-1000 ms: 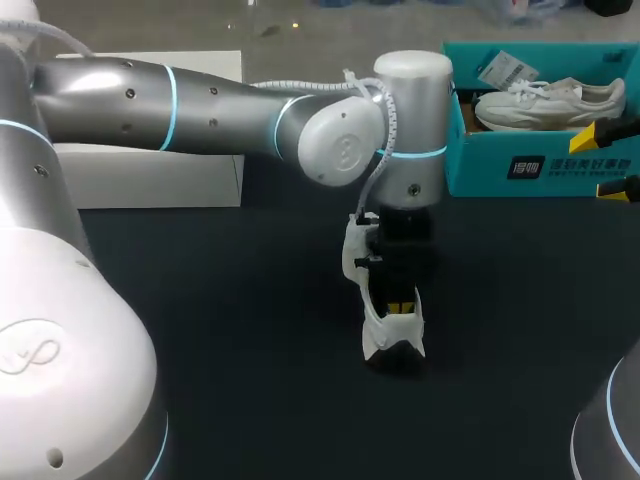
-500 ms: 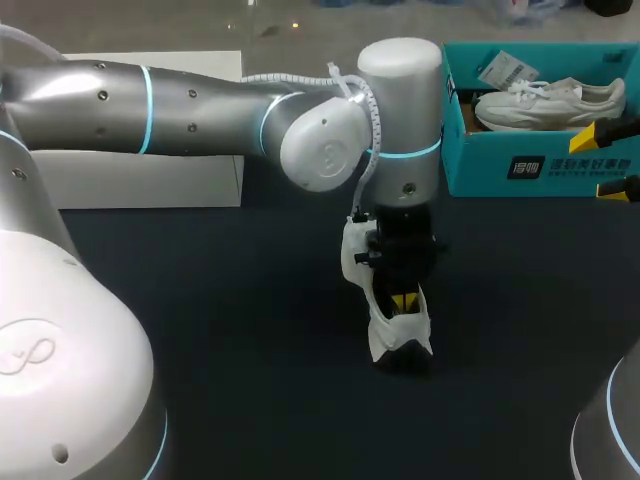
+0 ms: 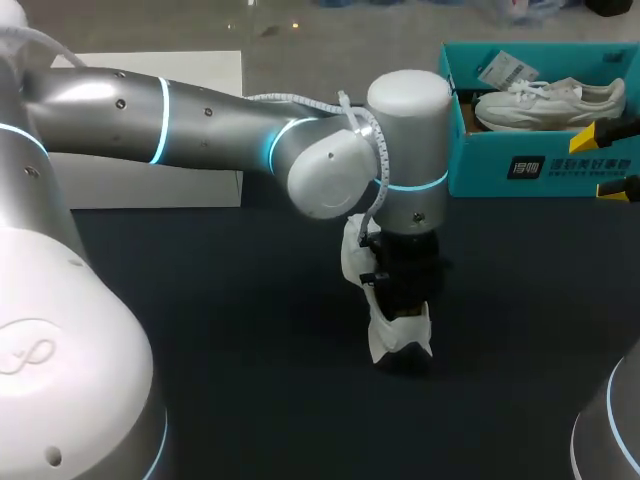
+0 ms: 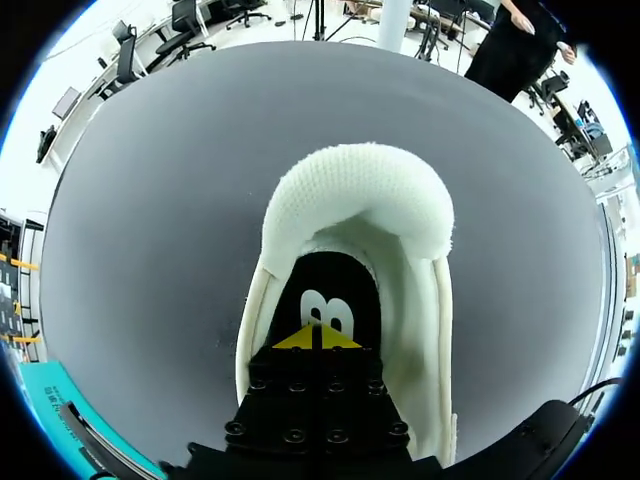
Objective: Take the shoe out of the shoebox, open the shoe tongue, remove and reinsert the insole, then place the shoe into the shoebox
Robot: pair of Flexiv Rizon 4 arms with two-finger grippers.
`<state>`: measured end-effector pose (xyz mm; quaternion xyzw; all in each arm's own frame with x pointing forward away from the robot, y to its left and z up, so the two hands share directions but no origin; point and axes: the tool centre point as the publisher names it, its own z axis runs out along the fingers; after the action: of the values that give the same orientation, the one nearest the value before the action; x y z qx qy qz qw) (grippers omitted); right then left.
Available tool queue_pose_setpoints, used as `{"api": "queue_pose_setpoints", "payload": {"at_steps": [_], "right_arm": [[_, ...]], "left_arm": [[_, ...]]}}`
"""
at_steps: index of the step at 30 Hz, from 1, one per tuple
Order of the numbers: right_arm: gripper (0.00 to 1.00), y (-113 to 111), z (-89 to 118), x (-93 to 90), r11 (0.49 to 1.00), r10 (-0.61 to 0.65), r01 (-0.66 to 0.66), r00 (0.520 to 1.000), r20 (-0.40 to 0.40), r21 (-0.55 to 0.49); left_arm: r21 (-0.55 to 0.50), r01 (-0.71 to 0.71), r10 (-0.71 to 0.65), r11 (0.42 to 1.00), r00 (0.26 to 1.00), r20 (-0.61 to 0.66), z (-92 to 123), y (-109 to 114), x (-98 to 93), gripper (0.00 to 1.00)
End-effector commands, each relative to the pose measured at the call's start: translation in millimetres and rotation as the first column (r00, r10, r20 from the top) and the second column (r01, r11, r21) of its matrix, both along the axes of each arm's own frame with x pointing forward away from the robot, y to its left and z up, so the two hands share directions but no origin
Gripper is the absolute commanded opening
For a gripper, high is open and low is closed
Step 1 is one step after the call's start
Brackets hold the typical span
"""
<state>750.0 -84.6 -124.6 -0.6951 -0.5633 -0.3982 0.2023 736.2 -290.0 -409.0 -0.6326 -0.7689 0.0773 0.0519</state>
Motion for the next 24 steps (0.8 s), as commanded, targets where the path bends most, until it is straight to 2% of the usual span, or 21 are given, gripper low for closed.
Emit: {"api": "queue_pose_setpoints", "payload": {"at_steps": [1, 9, 13, 18, 24], "right_arm": [[1.00, 1, 0, -0.3, 1.000, -0.002, 0.002, 1.000, -0.001, -0.002], [1.00, 1, 0, -0.3, 1.000, -0.002, 0.002, 1.000, -0.001, -0.002], [1.00, 1, 0, -0.3, 1.000, -0.002, 0.002, 1.000, -0.001, -0.002], [1.00, 1, 0, -0.3, 1.000, -0.002, 0.002, 1.000, -0.001, -0.002], [1.00, 1, 0, -0.3, 1.000, -0.002, 0.002, 1.000, -0.001, -0.002]], "left_arm": [[0.046, -0.029, 0.024, 0.999, 0.994, 0.104, -3, 1, -12.4, 0.00], [0.023, -0.041, 0.035, 0.999, 0.979, 0.200, 30, 4, -9.6, 0.00], [0.035, -0.031, 0.022, 0.999, 0.970, 0.241, 40, 5, -3.6, 0.00], [0.018, -0.024, 0.018, 1.000, 0.959, 0.283, 40, 6, 9.6, 0.00], [0.040, -0.017, 0.003, 0.999, 0.943, 0.334, 20, -4, 25.7, 0.00]]}}
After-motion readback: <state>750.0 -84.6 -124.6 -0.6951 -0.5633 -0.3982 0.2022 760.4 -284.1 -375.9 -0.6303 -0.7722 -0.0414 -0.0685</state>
